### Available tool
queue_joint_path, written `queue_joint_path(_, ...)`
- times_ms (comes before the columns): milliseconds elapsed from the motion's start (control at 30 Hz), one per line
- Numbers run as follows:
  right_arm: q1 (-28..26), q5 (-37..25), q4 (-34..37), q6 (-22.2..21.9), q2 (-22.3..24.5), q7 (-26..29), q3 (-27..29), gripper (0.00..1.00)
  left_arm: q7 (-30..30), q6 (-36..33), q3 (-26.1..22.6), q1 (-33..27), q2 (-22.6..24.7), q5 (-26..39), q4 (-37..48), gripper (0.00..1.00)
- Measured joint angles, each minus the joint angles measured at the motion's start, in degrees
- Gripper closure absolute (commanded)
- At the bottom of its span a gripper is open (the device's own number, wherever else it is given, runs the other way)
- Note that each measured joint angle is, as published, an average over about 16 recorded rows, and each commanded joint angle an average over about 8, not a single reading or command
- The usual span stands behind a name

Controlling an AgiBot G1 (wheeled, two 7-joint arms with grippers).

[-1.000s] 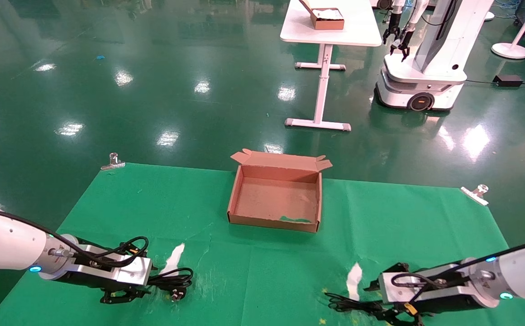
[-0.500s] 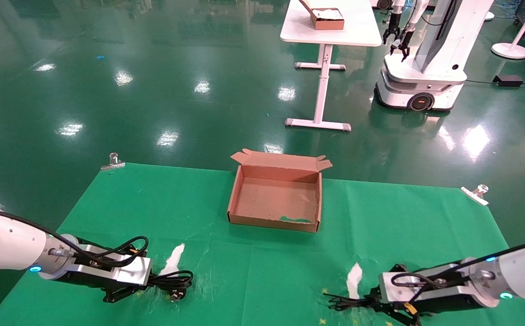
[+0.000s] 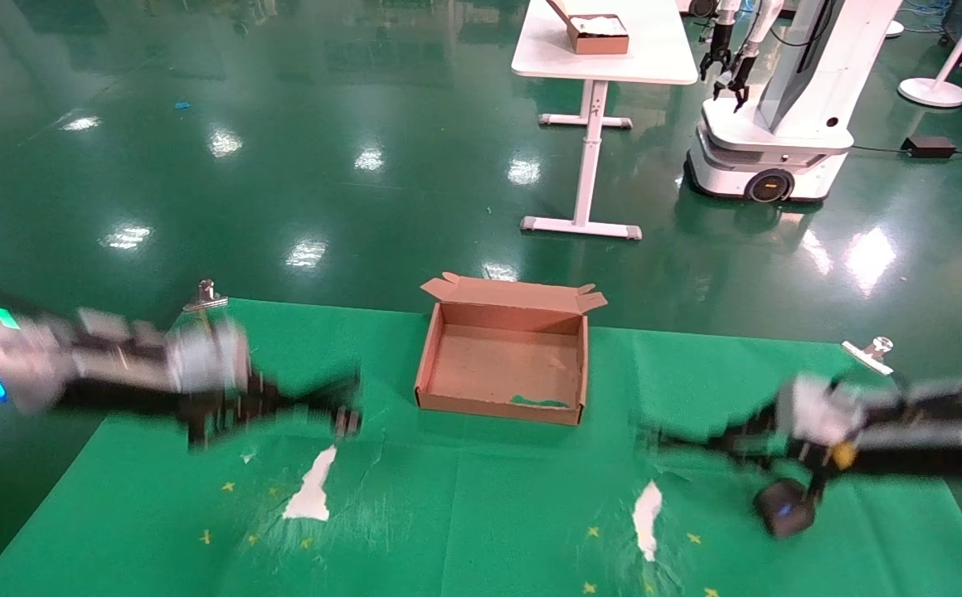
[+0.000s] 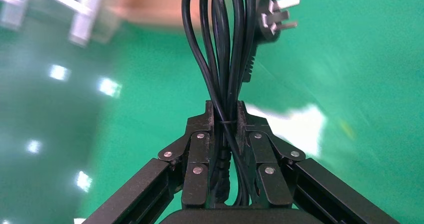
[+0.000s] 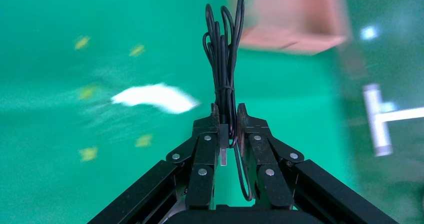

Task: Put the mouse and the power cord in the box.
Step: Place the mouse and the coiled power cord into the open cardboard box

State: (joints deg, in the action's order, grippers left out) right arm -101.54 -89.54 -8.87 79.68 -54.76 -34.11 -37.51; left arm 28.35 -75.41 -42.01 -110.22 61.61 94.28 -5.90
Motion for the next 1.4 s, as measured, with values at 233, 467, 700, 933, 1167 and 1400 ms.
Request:
queue_joint_path(233, -6.8, -0.4, -2.6, -2.3, -4.8, 4.9, 0.0, 1.0, -6.2, 2.0, 3.5, -8.8, 2.4, -4.7, 1.2, 1.0)
queue_joint_path(467, -7.8, -0.6, -1.3, -13.1, -14.8, 6.6, 0.1, 1.0, -8.9, 6.0, 5.1, -13.5, 5.5, -6.8, 2.4, 1.0)
queue_joint_path(700, -4.9, 1.7, -1.3, -25.5, -21.7, 5.1, 0.7, 1.0, -8.8, 5.2, 4.9, -14.3, 5.2, -6.5, 4.1, 1.0)
queue_joint_path(933, -3.2, 5.7, -4.9, -31.8, -23.7, 5.1, 0.1, 1.0, -8.9, 0.8, 3.9, -13.6, 2.5, -5.1, 6.1, 1.0)
queue_joint_path(1167, -1.3, 10.4, -7.3, -32.9, -23.7, 7.8, -2.2, 1.0, -9.0, -1.5, 3.3, -13.2, 0.4, -4.3, 6.8, 1.0)
queue_joint_path(1400, 3.3, 14.6, -6.4, -34.3, -23.6, 11.3, -4.9, 1.0, -8.9, -2.1, 3.0, -13.2, -0.7, -3.8, 6.7, 1.0)
